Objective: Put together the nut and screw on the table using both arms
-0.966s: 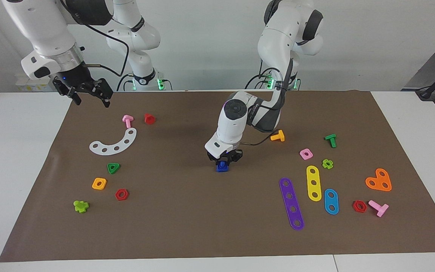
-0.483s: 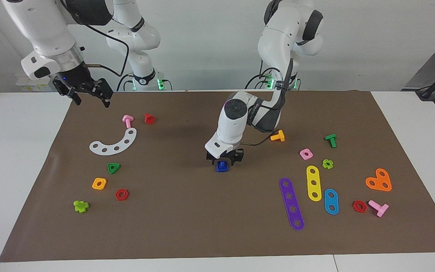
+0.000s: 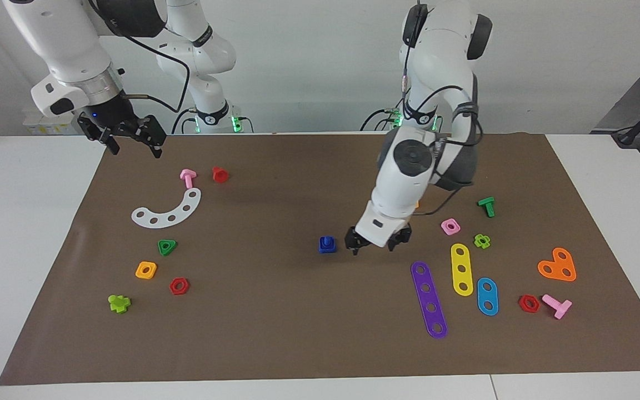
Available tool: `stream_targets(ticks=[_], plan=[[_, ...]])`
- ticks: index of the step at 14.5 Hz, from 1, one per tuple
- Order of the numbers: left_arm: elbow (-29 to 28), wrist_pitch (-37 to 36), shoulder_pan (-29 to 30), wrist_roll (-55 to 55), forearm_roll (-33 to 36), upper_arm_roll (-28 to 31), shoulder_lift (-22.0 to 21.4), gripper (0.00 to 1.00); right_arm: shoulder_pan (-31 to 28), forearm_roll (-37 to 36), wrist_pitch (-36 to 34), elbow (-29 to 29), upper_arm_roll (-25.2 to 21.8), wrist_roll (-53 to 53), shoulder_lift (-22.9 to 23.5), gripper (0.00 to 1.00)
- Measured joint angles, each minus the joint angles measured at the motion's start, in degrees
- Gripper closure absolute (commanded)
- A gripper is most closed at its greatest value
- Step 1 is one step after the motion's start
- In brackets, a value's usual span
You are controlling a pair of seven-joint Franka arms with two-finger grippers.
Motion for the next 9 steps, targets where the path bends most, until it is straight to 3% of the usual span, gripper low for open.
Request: stream_targets(ticks=[5, 9], plan=[[0.4, -7.9, 14.5, 13.1, 0.0, -0.2, -7.1, 0.0, 0.0, 0.0, 0.0, 0.0, 0.0, 0.0, 0.0, 0.0], [-3.0, -12.9, 18.5, 21.2, 4.5, -0.3, -11.9, 0.0, 0.0, 0.0, 0.0, 0.0, 0.0, 0.0, 0.0, 0.0]])
